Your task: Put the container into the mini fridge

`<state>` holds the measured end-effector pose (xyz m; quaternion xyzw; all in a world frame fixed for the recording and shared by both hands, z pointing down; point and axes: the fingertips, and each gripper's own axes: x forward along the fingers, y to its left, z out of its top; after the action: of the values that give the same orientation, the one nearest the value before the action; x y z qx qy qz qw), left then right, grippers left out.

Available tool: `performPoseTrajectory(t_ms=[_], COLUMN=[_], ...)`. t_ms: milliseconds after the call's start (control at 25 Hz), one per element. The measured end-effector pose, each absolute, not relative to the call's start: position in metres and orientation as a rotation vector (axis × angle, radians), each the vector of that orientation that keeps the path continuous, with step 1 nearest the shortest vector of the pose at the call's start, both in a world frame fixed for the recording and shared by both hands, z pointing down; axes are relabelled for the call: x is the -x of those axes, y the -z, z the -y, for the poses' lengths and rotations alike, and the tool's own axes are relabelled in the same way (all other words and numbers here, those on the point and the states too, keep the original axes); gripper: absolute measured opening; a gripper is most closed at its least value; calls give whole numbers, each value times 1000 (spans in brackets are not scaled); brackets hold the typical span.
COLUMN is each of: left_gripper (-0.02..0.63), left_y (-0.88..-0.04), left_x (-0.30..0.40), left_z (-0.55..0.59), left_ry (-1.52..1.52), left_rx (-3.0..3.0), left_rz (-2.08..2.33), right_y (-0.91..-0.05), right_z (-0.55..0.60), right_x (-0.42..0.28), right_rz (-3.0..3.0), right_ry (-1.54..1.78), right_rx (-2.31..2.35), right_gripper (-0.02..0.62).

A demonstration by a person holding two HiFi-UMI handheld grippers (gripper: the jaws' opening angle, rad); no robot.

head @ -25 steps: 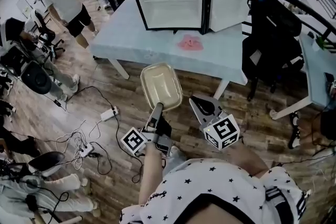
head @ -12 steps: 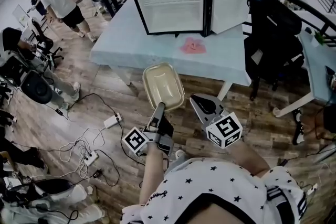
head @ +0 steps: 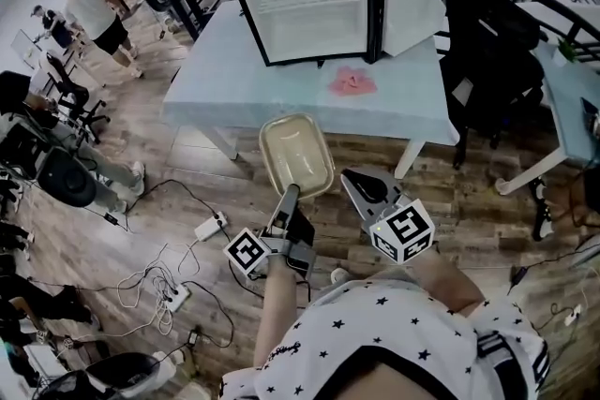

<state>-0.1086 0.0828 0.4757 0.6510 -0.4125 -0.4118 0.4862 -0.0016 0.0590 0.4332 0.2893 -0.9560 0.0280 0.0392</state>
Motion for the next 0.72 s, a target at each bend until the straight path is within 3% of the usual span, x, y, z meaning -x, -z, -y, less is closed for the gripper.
performPoseTrajectory(t_ms=[720], left_gripper=[213], left_y=[-483], left_x=[140], left_z=[-36], left_ry=[978], left_rx=[-1585], left_rz=[961], right_y=[-445], right_z=[-24], right_x=[22], right_rz=[2887], right_ry=[-98], right_rx=[-972], right_gripper=[21])
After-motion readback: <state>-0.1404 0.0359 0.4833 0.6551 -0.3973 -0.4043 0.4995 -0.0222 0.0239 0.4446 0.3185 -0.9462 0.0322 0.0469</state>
